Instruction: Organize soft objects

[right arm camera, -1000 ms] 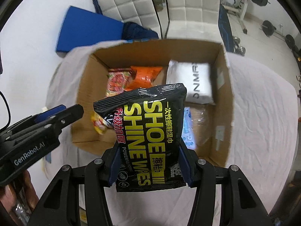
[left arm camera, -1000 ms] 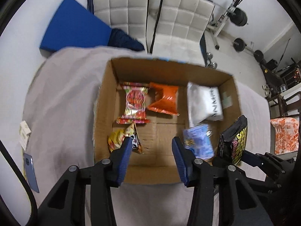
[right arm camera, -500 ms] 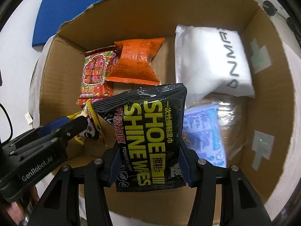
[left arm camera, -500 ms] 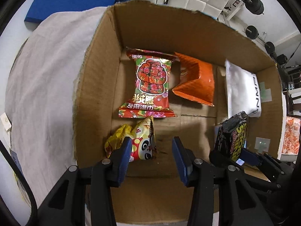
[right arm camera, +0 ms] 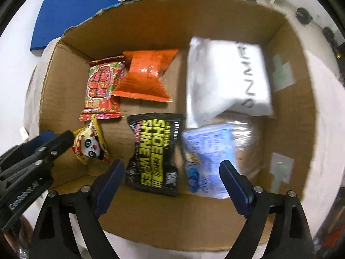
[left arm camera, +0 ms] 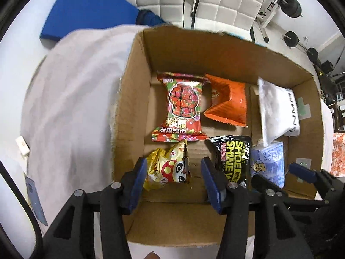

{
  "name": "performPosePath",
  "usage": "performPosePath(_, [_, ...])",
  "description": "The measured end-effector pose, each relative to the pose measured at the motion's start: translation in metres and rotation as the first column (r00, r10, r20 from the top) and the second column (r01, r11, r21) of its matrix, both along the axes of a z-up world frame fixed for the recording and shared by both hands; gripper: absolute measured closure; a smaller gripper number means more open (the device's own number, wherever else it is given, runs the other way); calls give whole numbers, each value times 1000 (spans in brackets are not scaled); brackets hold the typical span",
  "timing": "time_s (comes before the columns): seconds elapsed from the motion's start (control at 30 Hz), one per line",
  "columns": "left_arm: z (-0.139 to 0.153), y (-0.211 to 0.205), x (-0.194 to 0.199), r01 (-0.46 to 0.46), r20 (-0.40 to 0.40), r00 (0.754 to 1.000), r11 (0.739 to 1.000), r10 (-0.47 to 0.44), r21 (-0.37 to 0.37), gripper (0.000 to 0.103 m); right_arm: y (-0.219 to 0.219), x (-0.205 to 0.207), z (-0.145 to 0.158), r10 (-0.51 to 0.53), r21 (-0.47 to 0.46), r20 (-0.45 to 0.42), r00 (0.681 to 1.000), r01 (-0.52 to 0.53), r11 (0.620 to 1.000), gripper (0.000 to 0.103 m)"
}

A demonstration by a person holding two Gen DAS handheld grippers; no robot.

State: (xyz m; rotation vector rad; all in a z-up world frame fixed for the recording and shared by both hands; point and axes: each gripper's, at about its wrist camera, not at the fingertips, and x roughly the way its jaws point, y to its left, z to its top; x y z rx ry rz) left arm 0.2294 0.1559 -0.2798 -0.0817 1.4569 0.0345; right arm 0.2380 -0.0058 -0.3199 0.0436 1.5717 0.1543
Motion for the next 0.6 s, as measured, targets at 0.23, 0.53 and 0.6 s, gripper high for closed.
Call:
performPosePath(0.23, [26, -9, -12, 10, 82, 997, 999, -14, 47, 14, -23, -12, 20, -22, -34, 45, 999, 24, 999, 0])
performPosePath(0.53, [33, -21, -17, 11, 101, 995, 997, -19, 76, 1, -31, -19, 31, -29, -73, 59, 998, 33, 997, 0])
performPosePath(0.6, [32, -25, -17, 12, 106, 994, 997, -20, 79, 1, -34, -20, 33, -32, -74, 63, 998, 36, 997, 0])
